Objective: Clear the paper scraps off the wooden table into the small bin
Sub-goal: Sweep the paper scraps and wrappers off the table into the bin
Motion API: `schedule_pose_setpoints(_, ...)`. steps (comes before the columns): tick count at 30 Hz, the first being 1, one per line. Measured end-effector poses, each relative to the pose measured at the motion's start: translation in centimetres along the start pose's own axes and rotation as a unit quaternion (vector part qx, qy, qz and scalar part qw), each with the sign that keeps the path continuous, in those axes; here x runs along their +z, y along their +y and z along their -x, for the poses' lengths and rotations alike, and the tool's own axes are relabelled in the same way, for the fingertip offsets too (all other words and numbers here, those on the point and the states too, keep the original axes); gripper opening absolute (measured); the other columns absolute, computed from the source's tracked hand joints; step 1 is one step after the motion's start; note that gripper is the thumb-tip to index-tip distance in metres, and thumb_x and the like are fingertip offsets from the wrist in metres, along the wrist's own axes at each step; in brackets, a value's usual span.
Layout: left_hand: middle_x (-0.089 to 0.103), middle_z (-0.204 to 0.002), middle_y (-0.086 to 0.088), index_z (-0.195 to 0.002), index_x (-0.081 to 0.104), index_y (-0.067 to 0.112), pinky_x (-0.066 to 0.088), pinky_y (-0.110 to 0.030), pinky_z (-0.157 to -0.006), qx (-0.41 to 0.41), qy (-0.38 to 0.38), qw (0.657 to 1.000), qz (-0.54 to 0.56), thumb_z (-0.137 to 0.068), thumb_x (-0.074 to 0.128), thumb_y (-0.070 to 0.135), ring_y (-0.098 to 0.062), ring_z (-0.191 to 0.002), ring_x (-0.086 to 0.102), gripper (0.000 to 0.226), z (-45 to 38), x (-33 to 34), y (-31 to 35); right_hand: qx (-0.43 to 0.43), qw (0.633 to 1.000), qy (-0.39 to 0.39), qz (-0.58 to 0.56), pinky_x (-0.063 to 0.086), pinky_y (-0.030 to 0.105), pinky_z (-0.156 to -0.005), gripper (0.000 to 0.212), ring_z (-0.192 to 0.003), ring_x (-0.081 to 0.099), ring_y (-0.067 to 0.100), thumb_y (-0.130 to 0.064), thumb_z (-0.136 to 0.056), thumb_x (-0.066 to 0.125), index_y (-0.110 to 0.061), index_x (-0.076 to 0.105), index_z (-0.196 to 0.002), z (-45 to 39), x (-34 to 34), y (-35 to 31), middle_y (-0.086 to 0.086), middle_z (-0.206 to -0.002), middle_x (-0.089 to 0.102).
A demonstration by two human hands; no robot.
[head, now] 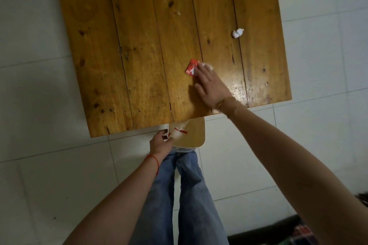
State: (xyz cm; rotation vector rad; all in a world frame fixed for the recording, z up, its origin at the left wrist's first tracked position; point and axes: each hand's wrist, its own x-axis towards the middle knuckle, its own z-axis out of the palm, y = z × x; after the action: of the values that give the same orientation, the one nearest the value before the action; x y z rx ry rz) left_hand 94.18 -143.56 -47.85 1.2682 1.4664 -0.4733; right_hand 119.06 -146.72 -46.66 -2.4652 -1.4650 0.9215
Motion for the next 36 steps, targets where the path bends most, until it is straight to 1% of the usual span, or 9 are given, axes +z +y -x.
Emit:
schedule_pose_setpoints(7,0.065,-0.118,-0.007,-0.119,0.061,0.011,0.046,-0.028,-0.091,0.011,-0.004,0.999,-0.031,-0.085,0.062,0.023,-0.025,-0.106,0.062,0.036,0.8,0.4,0.2,-0.108,0.99,-0.087,0.023,-0.003,0.039,-0.12,0.06,-0.148,-0.007,0.019,-0.038,-0.098,0.028,-0.021,0.004,-0.151,10.2,7.1,-3.1,0.001,-0.16,-0.001)
schedule_pose_setpoints(9,0.068,-0.114,-0.008,-0.117,0.062,0.013,0.049,-0.034,-0.092,0.014,-0.01,0.999,-0.04,-0.085,0.062,0.03,-0.026,-0.102,0.064,0.036,1.2,0.4,0.1,-0.119,0.987,-0.105,0.007,0.001,0.041,-0.121,0.058,-0.148,0.0,0.022,-0.035,-0.099,0.029,-0.016,0.011,-0.151,12.4,8.6,-4.1,0.005,-0.16,0.006)
schedule_pose_setpoints(11,0.069,-0.107,-0.005,-0.111,0.064,0.016,0.051,-0.031,-0.081,0.012,-0.02,0.999,-0.033,-0.085,0.062,0.036,-0.021,-0.091,0.065,0.033,1.7,0.4,-0.1,-0.108,0.988,-0.112,-0.02,0.005,0.043,-0.121,0.056,-0.147,0.01,0.025,-0.031,-0.099,0.032,-0.012,0.018,-0.15,14.2,9.4,-4.9,0.01,-0.158,0.016)
schedule_pose_setpoints(13,0.069,-0.098,-0.001,-0.106,0.064,0.022,0.046,-0.024,-0.071,0.012,-0.026,0.999,-0.033,-0.084,0.062,0.041,-0.015,-0.083,0.063,0.029,2.4,0.1,-0.3,-0.073,0.992,-0.09,-0.054,0.006,0.042,-0.121,0.054,-0.147,0.013,0.025,-0.031,-0.1,0.031,-0.013,0.02,-0.15,15.7,9.4,-5.5,0.01,-0.158,0.02)
schedule_pose_setpoints(17,0.069,-0.105,-0.006,-0.106,0.068,0.015,0.048,-0.028,-0.082,-0.002,-0.031,0.998,-0.046,-0.083,0.06,0.025,-0.025,-0.098,0.063,0.026,4.4,-0.7,-0.7,0.028,0.992,-0.01,-0.121,0.011,0.037,-0.121,0.053,-0.143,0.023,0.026,-0.032,-0.099,0.035,-0.014,0.027,-0.148,17.9,8.0,-6.0,0.008,-0.155,0.028)
schedule_pose_setpoints(23,0.069,-0.098,-0.008,-0.083,0.063,0.021,0.052,-0.034,-0.082,0.012,-0.021,0.998,-0.057,-0.083,0.058,0.02,-0.027,-0.092,0.064,0.005,9.6,-1.7,0.3,0.164,0.973,0.073,-0.144,0.013,0.029,-0.115,0.05,-0.141,0.029,0.023,-0.037,-0.098,0.039,-0.019,0.034,-0.145,22.1,4.7,-6.7,0.004,-0.15,0.038)
schedule_pose_setpoints(28,0.069,-0.103,-0.007,-0.093,0.064,0.022,0.044,-0.022,-0.06,0.057,-0.036,0.996,-0.061,-0.084,0.058,0.017,-0.014,-0.075,0.059,0.012,13.9,-1.4,3.7,0.232,0.946,0.134,-0.182,0.019,0.036,-0.116,0.049,-0.14,0.029,0.024,-0.041,-0.098,0.036,-0.021,0.035,-0.143,26.1,0.9,-6.8,0.003,-0.15,0.039)
schedule_pose_setpoints(33,0.066,-0.119,-0.006,-0.12,0.061,0.016,0.053,-0.042,-0.09,0.101,-0.041,0.992,-0.065,-0.085,0.06,0.019,-0.027,-0.106,0.063,0.035,17.8,0.8,8.2,0.275,0.914,0.212,-0.208,0.027,0.044,-0.116,0.048,-0.139,0.032,0.024,-0.038,-0.097,0.04,-0.02,0.039,-0.142,30.0,-3.3,-4.8,0.005,-0.148,0.042)
schedule_pose_setpoints(36,0.065,-0.121,-0.007,-0.122,0.059,0.012,0.054,-0.038,-0.087,0.136,-0.047,0.986,-0.089,-0.085,0.061,0.021,-0.027,-0.106,0.062,0.038,19.5,2.7,11.2,0.292,0.897,0.249,-0.218,0.028,0.042,-0.116,0.046,-0.139,0.031,0.022,-0.036,-0.097,0.042,-0.019,0.04,-0.14,32.2,-5.3,-2.6,0.004,-0.147,0.042)
